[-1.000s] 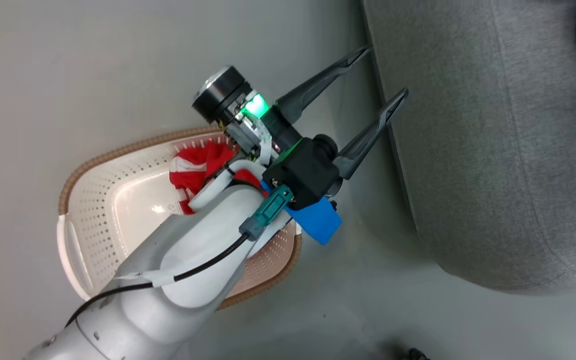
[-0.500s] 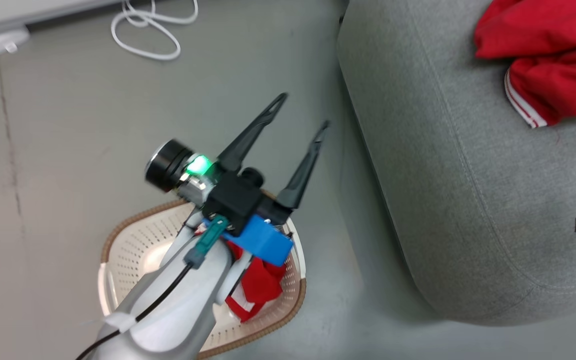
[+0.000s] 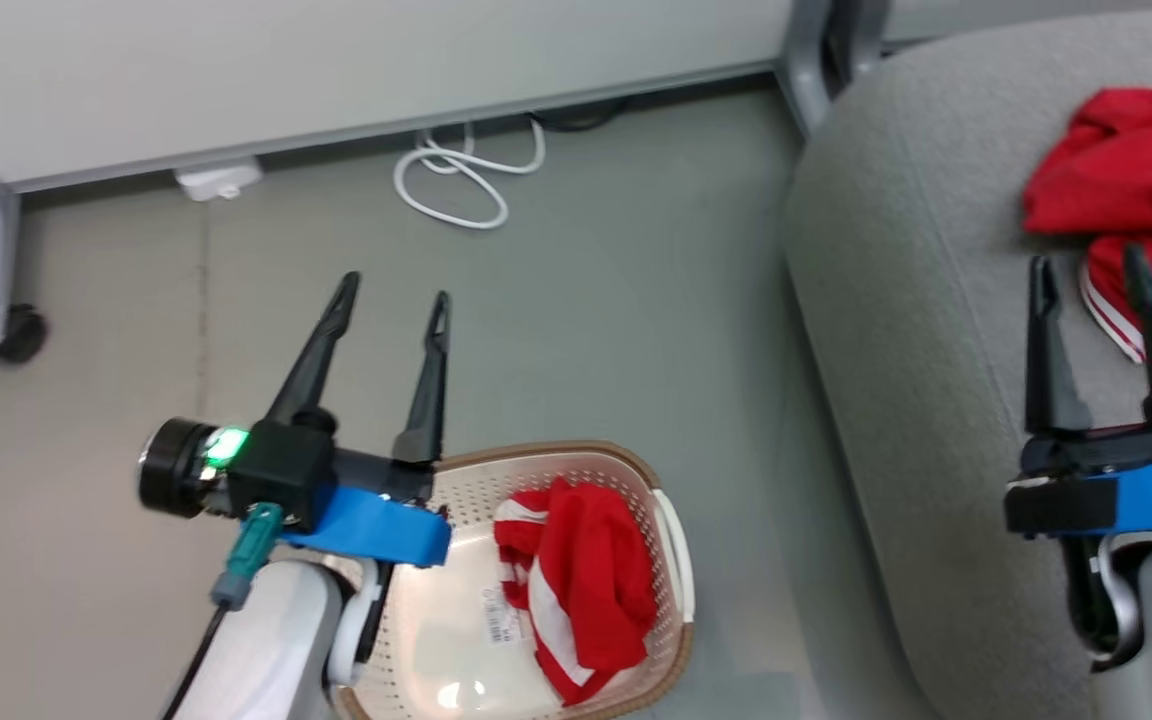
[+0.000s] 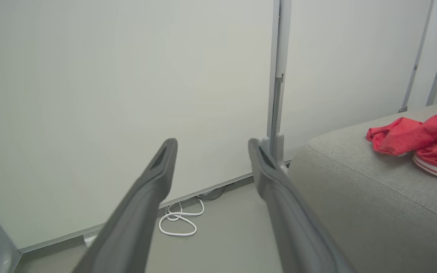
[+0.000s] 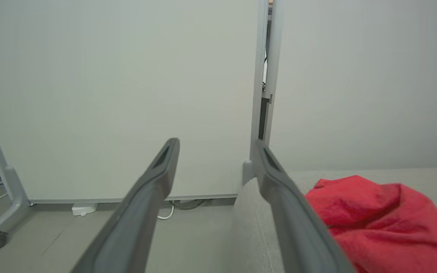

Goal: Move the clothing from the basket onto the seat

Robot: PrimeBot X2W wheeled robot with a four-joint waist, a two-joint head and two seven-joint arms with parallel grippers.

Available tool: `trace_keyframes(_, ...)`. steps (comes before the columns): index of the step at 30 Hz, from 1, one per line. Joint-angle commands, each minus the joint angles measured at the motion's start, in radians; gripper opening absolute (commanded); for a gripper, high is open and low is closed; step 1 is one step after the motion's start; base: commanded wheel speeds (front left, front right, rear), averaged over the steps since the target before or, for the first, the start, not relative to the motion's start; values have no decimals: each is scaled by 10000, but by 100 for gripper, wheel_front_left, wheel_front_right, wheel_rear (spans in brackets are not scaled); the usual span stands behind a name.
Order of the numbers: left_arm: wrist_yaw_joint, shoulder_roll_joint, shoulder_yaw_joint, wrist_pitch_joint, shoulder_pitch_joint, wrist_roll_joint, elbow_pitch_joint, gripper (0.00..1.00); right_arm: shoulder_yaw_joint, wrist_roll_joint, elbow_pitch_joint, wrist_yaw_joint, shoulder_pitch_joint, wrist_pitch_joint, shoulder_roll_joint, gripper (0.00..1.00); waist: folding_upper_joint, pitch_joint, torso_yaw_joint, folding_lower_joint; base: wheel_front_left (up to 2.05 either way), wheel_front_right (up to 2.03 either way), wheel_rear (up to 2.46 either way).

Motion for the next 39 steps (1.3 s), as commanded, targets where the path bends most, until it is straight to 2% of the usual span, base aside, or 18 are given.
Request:
trace_keyframes(1,14,-21,270,-29,242,82,-76,100,187,-40,-158,1,271,-6,59,100,-1,-457,566,3,0,0,0)
trace_keyframes(7,-41,-187,1327,-28,913,232,-318,100,680,-211,-547,1,837,-6,319,100,-1,-990,1204,3,0,0,0)
trace_keyframes(15,-308,-368,2422,-28,1902,502,-508,100,753,-540,-637,1,1777,-6,639,100,-1,-1506,1549,3,0,0,0)
trace_keyframes(28,-898,-818,3032,-28,2905,916,-482,100,672,-617,-503,1,2876,-6,929,100,-1,-1986,1515,3,0,0,0)
trace_keyframes(39,-1150,-1068,3304,-28,2922,1112,-408,100,745,-481,-359,3,2858,-6,958,100,-1,-1996,1394,3,0,0,0)
